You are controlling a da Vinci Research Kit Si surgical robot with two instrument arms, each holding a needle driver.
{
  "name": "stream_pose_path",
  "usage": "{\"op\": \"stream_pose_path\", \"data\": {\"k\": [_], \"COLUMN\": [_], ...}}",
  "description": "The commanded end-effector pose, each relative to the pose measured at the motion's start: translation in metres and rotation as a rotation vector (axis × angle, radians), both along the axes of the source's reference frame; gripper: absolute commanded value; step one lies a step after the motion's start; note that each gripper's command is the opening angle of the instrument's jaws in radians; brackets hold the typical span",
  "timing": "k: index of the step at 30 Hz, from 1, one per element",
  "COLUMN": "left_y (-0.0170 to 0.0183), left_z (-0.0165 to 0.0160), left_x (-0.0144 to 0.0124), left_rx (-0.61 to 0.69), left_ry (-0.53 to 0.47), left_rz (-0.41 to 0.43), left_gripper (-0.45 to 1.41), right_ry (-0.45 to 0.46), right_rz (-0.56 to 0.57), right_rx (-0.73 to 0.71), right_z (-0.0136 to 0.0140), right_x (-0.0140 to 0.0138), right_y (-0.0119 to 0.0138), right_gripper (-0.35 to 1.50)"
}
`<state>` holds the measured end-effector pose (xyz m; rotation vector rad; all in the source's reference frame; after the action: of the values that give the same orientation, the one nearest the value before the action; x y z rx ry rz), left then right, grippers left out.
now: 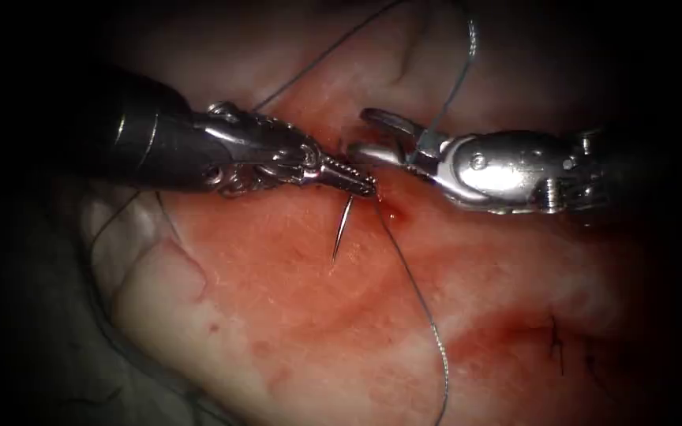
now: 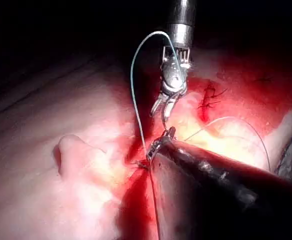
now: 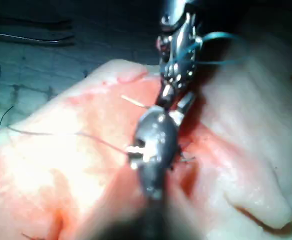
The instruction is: Wound Closure
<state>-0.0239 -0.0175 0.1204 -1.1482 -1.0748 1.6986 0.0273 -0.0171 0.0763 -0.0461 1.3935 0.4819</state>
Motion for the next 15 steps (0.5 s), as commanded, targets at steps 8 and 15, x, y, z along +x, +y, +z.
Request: {"op": "stream_pose_path", "data": {"k": [8,15], "left_y": [-0.0005,-0.0008], "left_z": [0.0006,0.0001], "left_x": [-0.0005,-0.0010], "left_rx": [0.001,-0.043], "left_ry": [-0.002,-0.022], "left_rz": [0.005,0.024], "left_gripper": [-0.45,0.47], "right_ry": [0.008,0.022], "right_rz": [0.005,-0.020], "right_rx": [0.001,-0.002], "right_z": [0.0001,0.0004], "right_x": [0.0003,0.0001], "right_y": [-0.0002,-0.0004], "right_gripper": [-0.35,-0.35]}}
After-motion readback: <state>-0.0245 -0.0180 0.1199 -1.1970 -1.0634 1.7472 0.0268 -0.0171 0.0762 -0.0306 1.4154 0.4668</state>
